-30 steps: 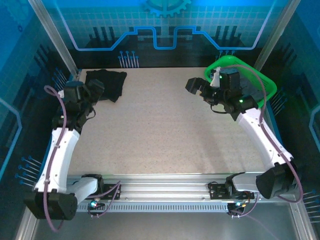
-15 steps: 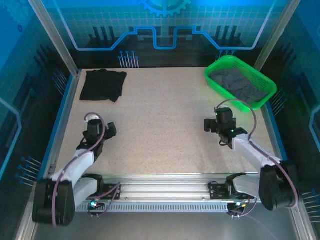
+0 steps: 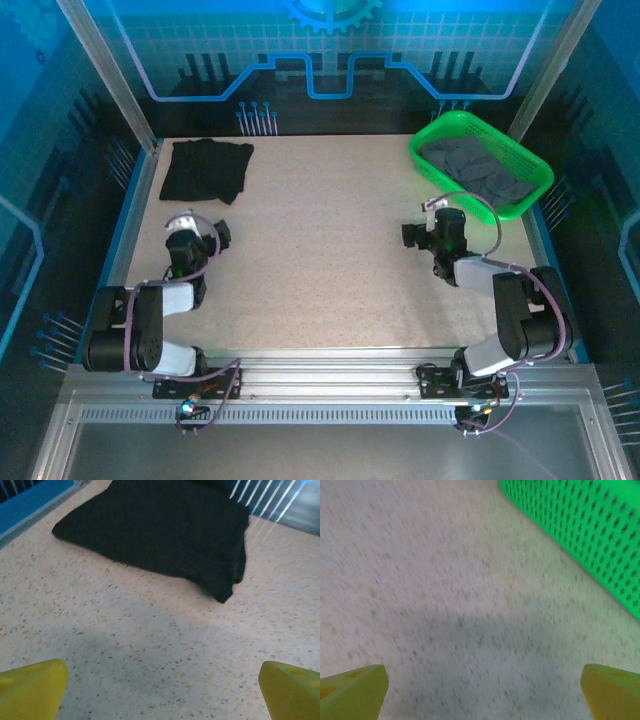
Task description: Fold and stack the t-shirts
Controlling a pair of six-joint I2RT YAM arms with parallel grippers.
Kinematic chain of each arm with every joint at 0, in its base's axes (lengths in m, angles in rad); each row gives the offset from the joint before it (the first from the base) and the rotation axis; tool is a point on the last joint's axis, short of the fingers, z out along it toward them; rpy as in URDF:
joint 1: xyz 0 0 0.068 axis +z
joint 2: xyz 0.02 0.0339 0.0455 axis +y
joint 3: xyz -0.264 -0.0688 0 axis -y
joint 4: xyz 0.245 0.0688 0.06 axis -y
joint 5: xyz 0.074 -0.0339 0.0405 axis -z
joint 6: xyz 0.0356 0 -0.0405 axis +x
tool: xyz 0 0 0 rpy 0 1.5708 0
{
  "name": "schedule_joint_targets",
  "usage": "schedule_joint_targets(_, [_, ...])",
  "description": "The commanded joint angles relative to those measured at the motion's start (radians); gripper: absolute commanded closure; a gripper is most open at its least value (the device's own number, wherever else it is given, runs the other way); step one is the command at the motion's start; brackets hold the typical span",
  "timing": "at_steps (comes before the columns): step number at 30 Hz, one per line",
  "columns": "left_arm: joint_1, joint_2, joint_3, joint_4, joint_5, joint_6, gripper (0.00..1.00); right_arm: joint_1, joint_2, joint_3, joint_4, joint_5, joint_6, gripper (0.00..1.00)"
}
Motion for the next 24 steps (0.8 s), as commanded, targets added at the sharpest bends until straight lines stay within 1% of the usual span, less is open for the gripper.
schedule_joint_targets(1, [-0.022, 0.145, -0.147, 0.511, 0.067, 0.062, 0.01, -0.043, -0.022, -0.146, 0.327, -0.066, -0.011, 0.00])
schedule_joint_targets(3, [-0.037, 0.168, -0.110, 0.487, 0.079, 0.091, 0.01, -0.042, 0.003, -0.213, 0.477, -0.065, -0.017, 0.00])
schedule_joint_targets(4, [-0.037, 0.160, -0.087, 0.440, 0.064, 0.088, 0.01, -0.042, -0.013, -0.200, 0.428, -0.072, -0.016, 0.00])
schedule_joint_targets(5, [-0.037, 0.139, -0.062, 0.363, 0.043, 0.078, 0.01, -0.042, -0.003, -0.185, 0.417, -0.074, -0.019, 0.00])
schedule_joint_targets(6, [-0.041, 0.116, -0.023, 0.256, 0.052, 0.085, 0.01, -0.042, 0.009, -0.146, 0.365, -0.065, -0.013, 0.00])
schedule_joint_targets(7, [-0.045, 0.117, 0.021, 0.182, 0.077, 0.100, 0.01, -0.047, 0.016, -0.095, 0.273, -0.057, 0.000, 0.00])
schedule_joint_targets(8, [-0.052, 0.125, 0.054, 0.137, 0.089, 0.115, 0.01, -0.056, 0.017, -0.102, 0.276, -0.074, 0.002, 0.00])
schedule_joint_targets(9, [-0.062, 0.117, 0.085, 0.057, 0.073, 0.119, 0.01, -0.055, 0.016, -0.104, 0.282, -0.071, 0.000, 0.00])
schedule_joint_targets(11, [-0.066, 0.125, 0.081, 0.078, 0.063, 0.124, 0.01, -0.054, 0.017, -0.105, 0.282, -0.071, -0.001, 0.00])
schedule_joint_targets(20, [-0.071, 0.121, 0.083, 0.067, 0.052, 0.129, 0.01, -0.049, 0.016, -0.105, 0.286, -0.064, -0.005, 0.00])
schedule_joint_targets(24, [-0.074, 0.122, 0.084, 0.067, 0.050, 0.130, 0.01, -0.054, 0.017, -0.101, 0.277, -0.084, -0.008, 0.00])
